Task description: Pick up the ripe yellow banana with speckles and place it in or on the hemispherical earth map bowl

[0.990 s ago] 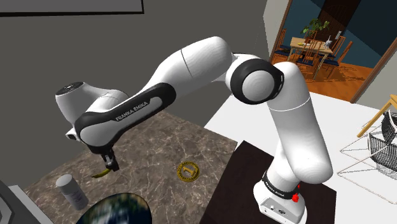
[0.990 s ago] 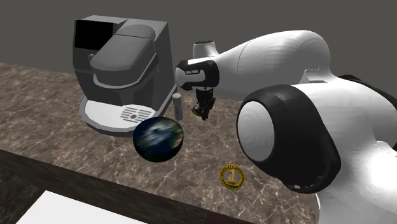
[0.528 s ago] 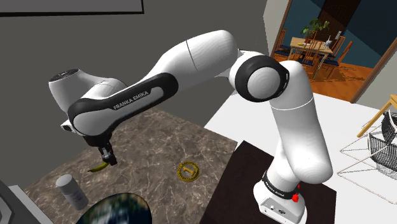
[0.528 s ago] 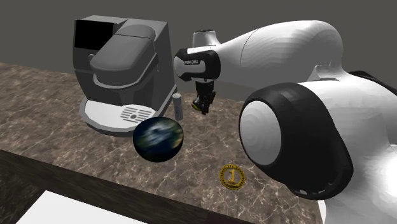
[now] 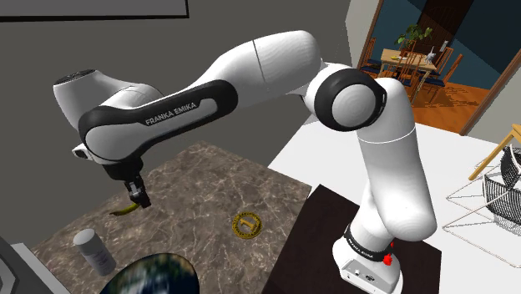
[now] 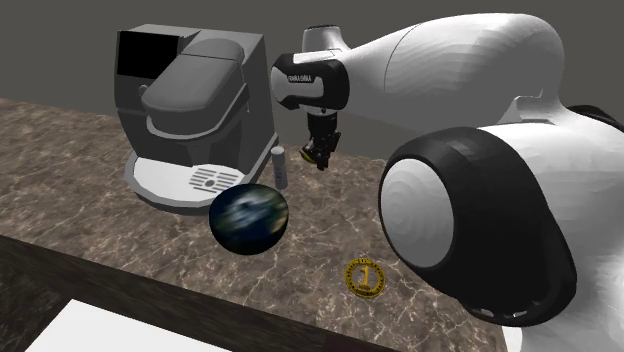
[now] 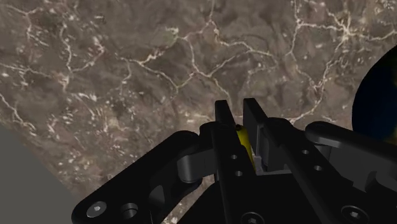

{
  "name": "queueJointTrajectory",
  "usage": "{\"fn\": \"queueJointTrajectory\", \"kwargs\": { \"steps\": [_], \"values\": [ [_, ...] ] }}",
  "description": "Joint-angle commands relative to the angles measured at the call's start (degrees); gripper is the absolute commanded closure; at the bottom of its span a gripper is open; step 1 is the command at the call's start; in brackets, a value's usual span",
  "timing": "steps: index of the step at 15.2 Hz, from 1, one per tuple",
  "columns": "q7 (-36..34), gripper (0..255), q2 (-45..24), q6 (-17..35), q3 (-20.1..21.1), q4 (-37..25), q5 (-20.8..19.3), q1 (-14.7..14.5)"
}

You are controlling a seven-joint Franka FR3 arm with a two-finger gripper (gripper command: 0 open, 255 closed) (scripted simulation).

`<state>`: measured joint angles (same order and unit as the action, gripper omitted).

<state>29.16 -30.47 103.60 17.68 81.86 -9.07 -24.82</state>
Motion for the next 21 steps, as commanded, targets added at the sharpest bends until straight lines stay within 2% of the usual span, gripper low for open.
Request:
{"fn": "queueJointTrajectory", "kwargs": {
  "steps": [1,18,21],
  "values": [
    [0.16,255,0.18,-1.6,0.04,-1.42,0.1,-0.05],
    [0.77,255,0.75,-14.13,0.37,-13.5,0.47,-1.04],
    [-2.07,255,5.37,-11.48,1.54,-6.23,1.6,-1.92]
  ]
}}
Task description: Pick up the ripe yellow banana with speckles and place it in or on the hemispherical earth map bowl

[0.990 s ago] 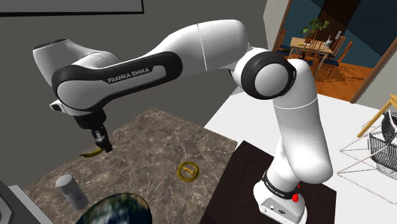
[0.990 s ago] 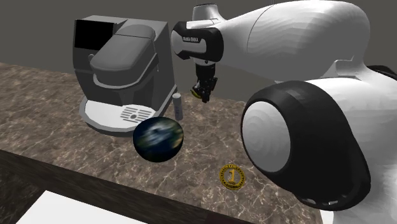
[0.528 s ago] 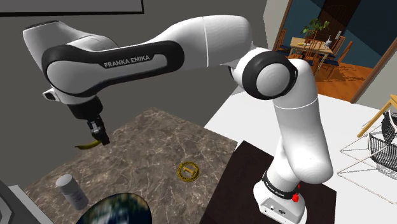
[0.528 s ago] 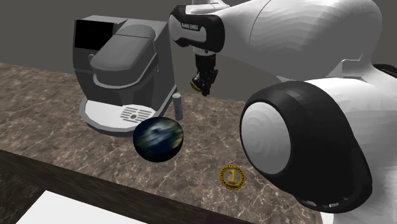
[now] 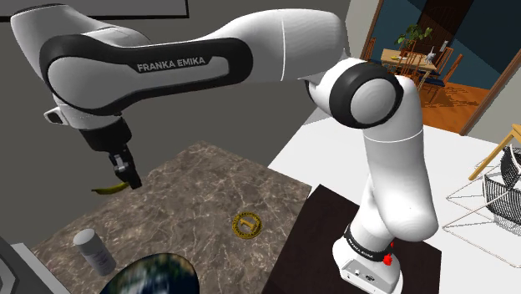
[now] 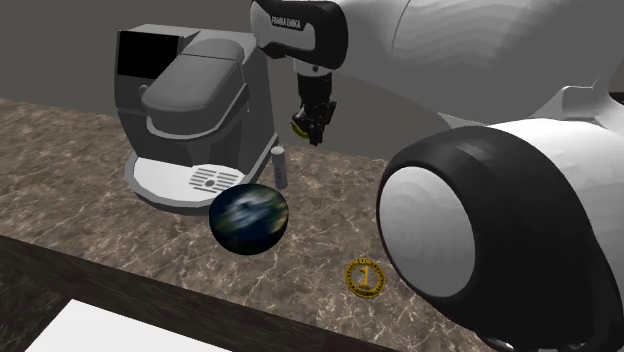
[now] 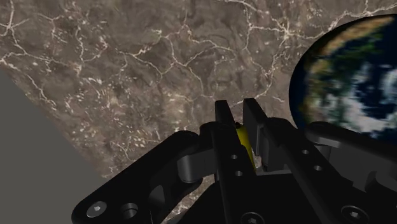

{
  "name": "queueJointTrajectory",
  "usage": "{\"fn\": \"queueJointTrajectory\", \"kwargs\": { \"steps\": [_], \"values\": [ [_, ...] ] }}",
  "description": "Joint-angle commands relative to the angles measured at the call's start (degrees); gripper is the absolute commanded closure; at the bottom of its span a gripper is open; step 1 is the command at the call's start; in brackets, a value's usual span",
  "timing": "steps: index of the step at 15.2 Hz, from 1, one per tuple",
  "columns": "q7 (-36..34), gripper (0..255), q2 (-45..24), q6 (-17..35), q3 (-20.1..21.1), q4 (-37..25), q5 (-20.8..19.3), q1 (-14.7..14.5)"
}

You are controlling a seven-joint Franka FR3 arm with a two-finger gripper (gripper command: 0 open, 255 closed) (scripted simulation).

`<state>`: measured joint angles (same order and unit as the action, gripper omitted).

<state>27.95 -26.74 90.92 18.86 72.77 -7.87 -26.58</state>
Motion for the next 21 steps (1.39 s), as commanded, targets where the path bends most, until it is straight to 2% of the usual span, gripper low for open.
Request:
{"fn": "queueJointTrajectory", "kwargs": {
  "steps": [1,10,18,21],
  "values": [
    [-1.8,255,2.98,1.94,0.76,4.93,0.76,-0.52],
    [-10.67,255,11.99,6.47,4.64,18.17,3.8,-4.83],
    [-19.49,255,16.06,8.57,8.55,23.95,5.84,-9.85],
    [-19.94,255,15.97,10.13,8.7,25.41,5.81,-10.09]
  ]
}}
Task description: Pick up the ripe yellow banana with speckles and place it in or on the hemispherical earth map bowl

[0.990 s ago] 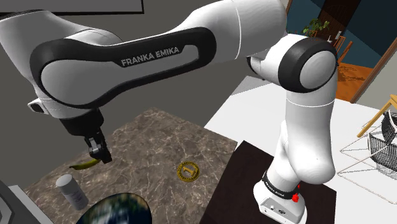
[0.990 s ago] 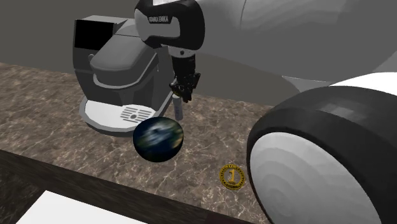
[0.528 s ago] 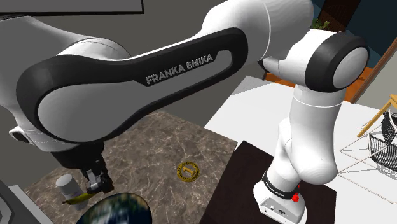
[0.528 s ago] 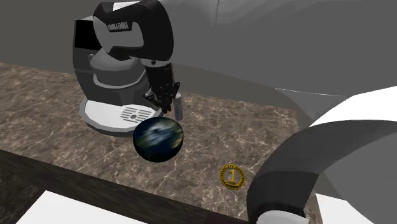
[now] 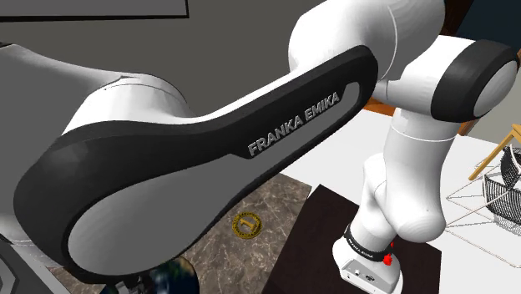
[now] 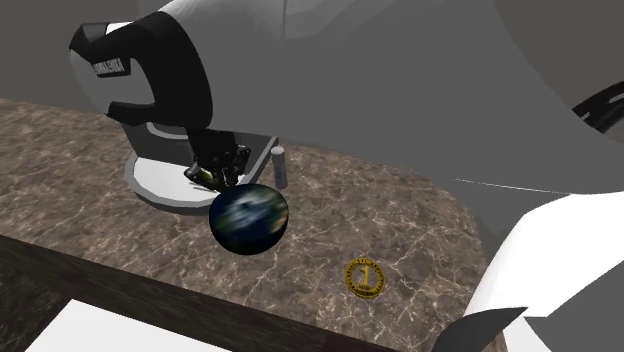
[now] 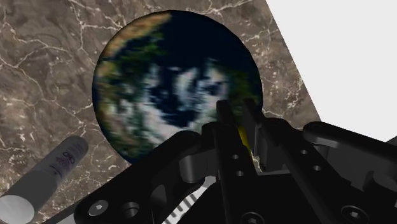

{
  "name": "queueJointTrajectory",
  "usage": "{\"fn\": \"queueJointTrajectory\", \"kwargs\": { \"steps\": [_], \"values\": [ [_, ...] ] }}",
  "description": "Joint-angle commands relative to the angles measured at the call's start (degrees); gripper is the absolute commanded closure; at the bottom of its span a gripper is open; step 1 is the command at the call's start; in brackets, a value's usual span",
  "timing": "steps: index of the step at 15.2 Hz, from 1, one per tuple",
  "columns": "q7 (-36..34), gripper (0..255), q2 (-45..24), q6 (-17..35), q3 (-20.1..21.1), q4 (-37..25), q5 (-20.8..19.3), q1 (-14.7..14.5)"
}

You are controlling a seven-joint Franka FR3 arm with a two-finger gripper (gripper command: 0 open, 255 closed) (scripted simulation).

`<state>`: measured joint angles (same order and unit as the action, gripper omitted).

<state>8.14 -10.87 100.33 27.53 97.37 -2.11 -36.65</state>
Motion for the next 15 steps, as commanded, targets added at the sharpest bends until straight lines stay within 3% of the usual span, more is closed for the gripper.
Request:
{"fn": "queueJointTrajectory", "kwargs": {
  "steps": [1,11,15],
  "values": [
    [-0.14,255,-0.01,1.46,0.01,1.45,-0.01,-0.02],
    [-0.54,255,-1.86,8.66,-0.24,7.0,-0.95,-0.16],
    [-0.54,255,-1.86,8.66,-0.24,7.0,-0.95,-0.16]
  ]
}}
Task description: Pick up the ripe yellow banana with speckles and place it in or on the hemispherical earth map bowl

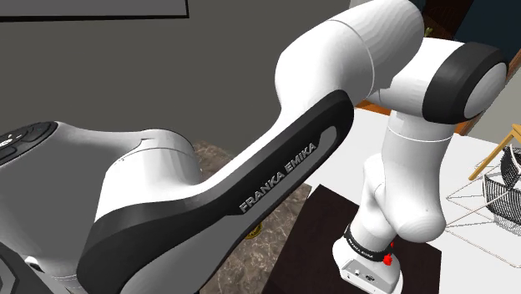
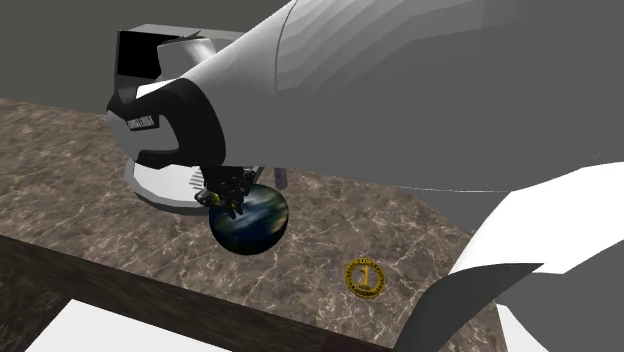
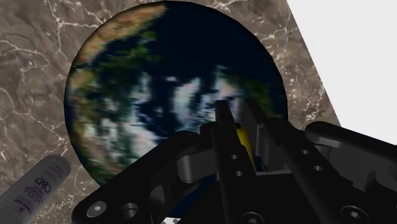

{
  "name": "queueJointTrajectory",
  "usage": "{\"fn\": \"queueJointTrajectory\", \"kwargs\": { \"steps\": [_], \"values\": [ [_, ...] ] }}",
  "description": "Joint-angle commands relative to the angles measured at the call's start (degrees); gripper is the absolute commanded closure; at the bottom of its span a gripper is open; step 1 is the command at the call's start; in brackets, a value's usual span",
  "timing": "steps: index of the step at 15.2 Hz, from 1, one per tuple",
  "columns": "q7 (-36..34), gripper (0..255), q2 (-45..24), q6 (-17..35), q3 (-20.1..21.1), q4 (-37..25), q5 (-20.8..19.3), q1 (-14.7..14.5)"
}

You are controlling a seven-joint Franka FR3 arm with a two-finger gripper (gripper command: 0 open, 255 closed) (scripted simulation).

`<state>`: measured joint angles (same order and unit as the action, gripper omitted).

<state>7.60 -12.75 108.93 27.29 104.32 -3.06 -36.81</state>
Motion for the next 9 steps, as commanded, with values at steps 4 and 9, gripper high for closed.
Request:
{"fn": "queueJointTrajectory", "kwargs": {
  "steps": [4,9],
  "values": [
    [0.0,0,0.01,0.05,0.0,0.05,0.0,0.0],
    [0.0,0,0.01,0.05,0.0,0.05,0.0,0.0]
  ]
}}
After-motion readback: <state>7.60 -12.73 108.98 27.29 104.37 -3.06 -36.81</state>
